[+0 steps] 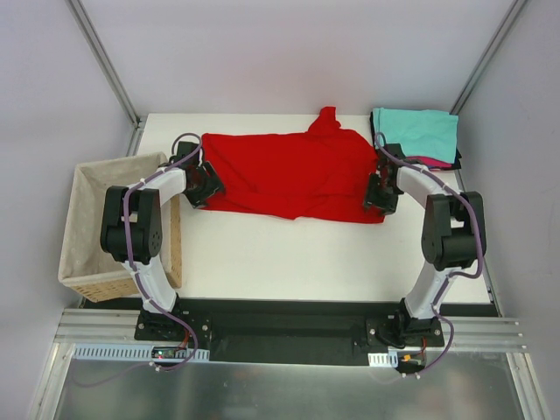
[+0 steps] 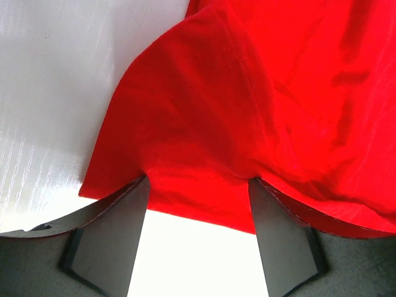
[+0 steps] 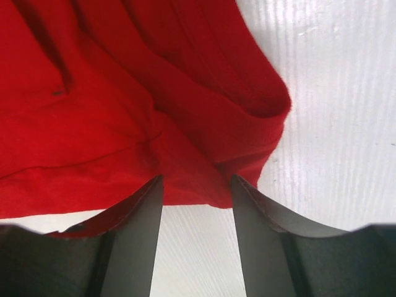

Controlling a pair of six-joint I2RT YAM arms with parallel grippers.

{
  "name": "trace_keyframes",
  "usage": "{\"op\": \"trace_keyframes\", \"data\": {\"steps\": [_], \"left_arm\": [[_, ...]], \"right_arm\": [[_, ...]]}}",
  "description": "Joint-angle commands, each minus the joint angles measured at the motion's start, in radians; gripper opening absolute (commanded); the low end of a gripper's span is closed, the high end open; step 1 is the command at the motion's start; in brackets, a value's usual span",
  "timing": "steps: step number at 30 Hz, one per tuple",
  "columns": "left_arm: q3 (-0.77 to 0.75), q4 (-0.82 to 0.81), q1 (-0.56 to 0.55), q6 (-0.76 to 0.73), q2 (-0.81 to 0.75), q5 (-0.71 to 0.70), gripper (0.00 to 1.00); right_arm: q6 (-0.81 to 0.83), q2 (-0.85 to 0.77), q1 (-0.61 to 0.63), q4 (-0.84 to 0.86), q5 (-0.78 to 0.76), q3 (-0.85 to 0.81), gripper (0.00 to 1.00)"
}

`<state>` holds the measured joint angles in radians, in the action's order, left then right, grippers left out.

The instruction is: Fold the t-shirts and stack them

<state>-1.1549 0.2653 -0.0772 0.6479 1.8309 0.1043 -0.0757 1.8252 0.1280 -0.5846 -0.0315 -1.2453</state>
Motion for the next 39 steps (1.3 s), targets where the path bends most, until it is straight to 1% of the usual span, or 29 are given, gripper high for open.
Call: {"op": "trace_keyframes", "data": {"steps": [1, 2, 5, 6, 8, 9, 10, 11, 16, 17, 23, 31, 39], "left_arm": [[0.034, 0.022, 0.01, 0.006, 0.042, -0.011, 0.66], [0.034, 0.022, 0.01, 0.006, 0.041, -0.009, 0.66], [0.034, 0.022, 0.011, 0.006, 0.041, -0.009, 0.66], [0.034, 0.022, 0.01, 0.006, 0.041, -0.009, 0.66], [0.034, 0.022, 0.011, 0.006, 0.041, -0.009, 0.66], [0.034, 0.022, 0.011, 0.006, 0.041, -0.009, 0.66], [0.034, 0.022, 0.011, 0.006, 0.041, -0.009, 0.66], [0.034, 0.022, 0.011, 0.006, 0.041, -0.008, 0.66], [0.034, 0.02, 0.011, 0.004, 0.041, -0.006, 0.66], [0.034, 0.02, 0.011, 0.004, 0.041, -0.006, 0.66], [0.034, 0.02, 0.011, 0.002, 0.041, -0.006, 0.66], [0.035, 0.02, 0.011, 0.001, 0.039, -0.006, 0.66], [0.035, 0.02, 0.011, -0.001, 0.039, -0.005, 0.66]], "right_arm": [[-0.018, 0.011, -0.005, 0.009, 0.065, -0.003, 0.49], [-0.019, 0.016, -0.005, 0.011, 0.073, -0.003, 0.48], [-0.019, 0.019, -0.008, 0.009, 0.071, 0.0, 0.39], [-0.021, 0.019, -0.005, 0.011, 0.071, 0.0, 0.33], [-0.025, 0.02, -0.005, 0.006, 0.065, 0.0, 0.25], [-0.026, 0.019, -0.01, 0.005, 0.064, 0.0, 0.16], [-0.024, 0.019, -0.01, 0.0, 0.064, 0.0, 0.1], [-0.027, 0.017, -0.011, -0.003, 0.056, 0.0, 0.01], [-0.026, -0.001, -0.025, -0.023, 0.032, -0.013, 0.01], [-0.026, -0.004, -0.027, -0.026, -0.002, -0.016, 0.01], [-0.021, -0.01, -0.045, -0.07, -0.059, -0.062, 0.01], [-0.029, -0.012, -0.074, -0.081, -0.068, -0.089, 0.0], [-0.047, 0.012, -0.099, -0.103, -0.07, -0.172, 0.01]]}}
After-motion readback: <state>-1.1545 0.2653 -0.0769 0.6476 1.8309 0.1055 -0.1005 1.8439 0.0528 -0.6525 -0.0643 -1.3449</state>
